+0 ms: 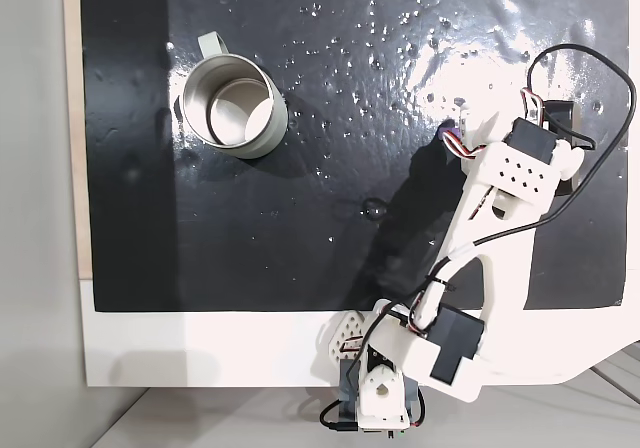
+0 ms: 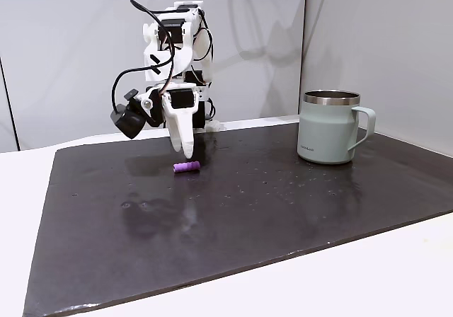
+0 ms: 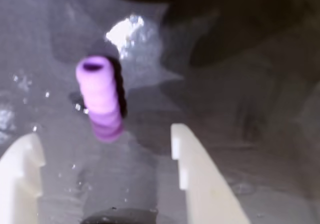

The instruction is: Grasp a pengrip and put it in the cup.

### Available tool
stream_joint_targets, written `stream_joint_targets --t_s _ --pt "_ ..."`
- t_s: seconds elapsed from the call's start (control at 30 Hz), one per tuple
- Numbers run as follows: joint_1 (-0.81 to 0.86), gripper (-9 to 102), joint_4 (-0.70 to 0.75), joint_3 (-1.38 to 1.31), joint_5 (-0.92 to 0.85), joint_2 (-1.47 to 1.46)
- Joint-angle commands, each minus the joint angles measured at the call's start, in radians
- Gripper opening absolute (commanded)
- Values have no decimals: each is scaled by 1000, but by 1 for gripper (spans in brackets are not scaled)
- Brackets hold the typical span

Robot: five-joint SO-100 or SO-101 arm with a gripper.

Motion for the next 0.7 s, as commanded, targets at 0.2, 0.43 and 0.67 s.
stream_joint_targets --t_s 0.2,0.43,0.67 --pt "-20 23 -41 -94 -6 -83" --pt "-32 21 -67 -94 -5 -118" --pt "-28 8 -77 -94 -15 -138"
